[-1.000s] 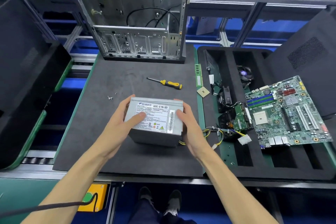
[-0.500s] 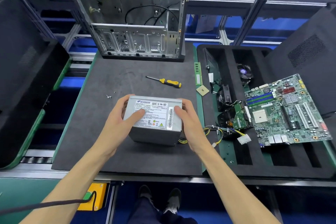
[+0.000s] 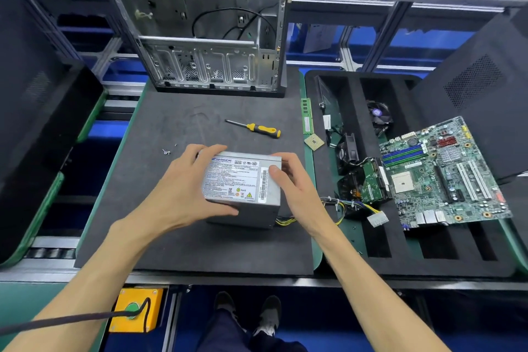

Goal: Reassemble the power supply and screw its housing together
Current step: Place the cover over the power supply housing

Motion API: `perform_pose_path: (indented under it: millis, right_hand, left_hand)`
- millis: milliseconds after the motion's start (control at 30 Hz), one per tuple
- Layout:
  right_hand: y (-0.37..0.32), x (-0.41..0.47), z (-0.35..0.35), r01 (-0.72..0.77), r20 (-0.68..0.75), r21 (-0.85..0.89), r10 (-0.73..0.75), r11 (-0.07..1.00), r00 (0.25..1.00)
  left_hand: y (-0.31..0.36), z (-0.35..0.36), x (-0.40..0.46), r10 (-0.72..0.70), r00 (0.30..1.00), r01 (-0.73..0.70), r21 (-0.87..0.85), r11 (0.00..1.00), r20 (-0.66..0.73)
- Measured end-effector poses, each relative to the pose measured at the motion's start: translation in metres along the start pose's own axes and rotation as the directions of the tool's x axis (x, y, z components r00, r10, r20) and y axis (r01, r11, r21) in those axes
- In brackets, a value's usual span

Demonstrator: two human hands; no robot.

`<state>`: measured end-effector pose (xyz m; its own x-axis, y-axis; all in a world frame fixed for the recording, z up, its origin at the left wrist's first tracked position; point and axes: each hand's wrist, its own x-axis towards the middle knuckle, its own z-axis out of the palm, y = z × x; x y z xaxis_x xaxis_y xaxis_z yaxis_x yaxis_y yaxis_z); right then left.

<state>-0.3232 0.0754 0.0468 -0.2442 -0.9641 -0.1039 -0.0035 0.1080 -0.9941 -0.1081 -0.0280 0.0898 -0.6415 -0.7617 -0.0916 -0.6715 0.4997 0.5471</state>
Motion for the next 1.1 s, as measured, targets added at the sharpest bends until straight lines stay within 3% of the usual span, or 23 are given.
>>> perform_pose_path:
  millis: [200, 367, 567, 767, 967, 1100]
  right_hand:
    - [0.016, -0.011, -0.006, 0.044, 0.209, -0.174, -0.006, 0.984, 0.978]
    - [0.016, -0.004, -0.011, 0.124, 0.149, -0.309, -0.081, 0.943, 0.986]
    - [0.016, -0.007, -0.004, 0.171, 0.084, -0.310, -0.153, 0.935, 0.985]
    - [0.002, -0.005, 0.002, 0.035, -0.042, -0.094, -0.039, 0.995, 0.998]
    - [-0.026, 0.001, 0.011, -0.084, -0.162, 0.184, 0.115, 0.979, 0.980]
    - [-0.040, 0.003, 0.014, -0.146, -0.199, 0.325, 0.219, 0.934, 0.955]
  left_hand:
    - [-0.003, 0.000, 0.000, 0.021, 0.999, -0.022, -0.028, 0.999, -0.038]
    - [-0.004, 0.000, 0.000, 0.031, 0.999, -0.034, -0.068, 0.997, -0.040]
    - [-0.010, 0.001, -0.001, 0.066, 0.998, -0.067, -0.162, 0.984, -0.009]
    - [-0.026, -0.024, -0.003, -0.026, 0.996, 0.072, -0.592, 0.803, 0.087]
    - [-0.034, -0.016, -0.021, -0.116, 0.981, 0.191, -0.695, 0.693, 0.153]
    - [-0.029, -0.010, -0.026, -0.125, 0.982, 0.178, -0.898, 0.402, 0.139]
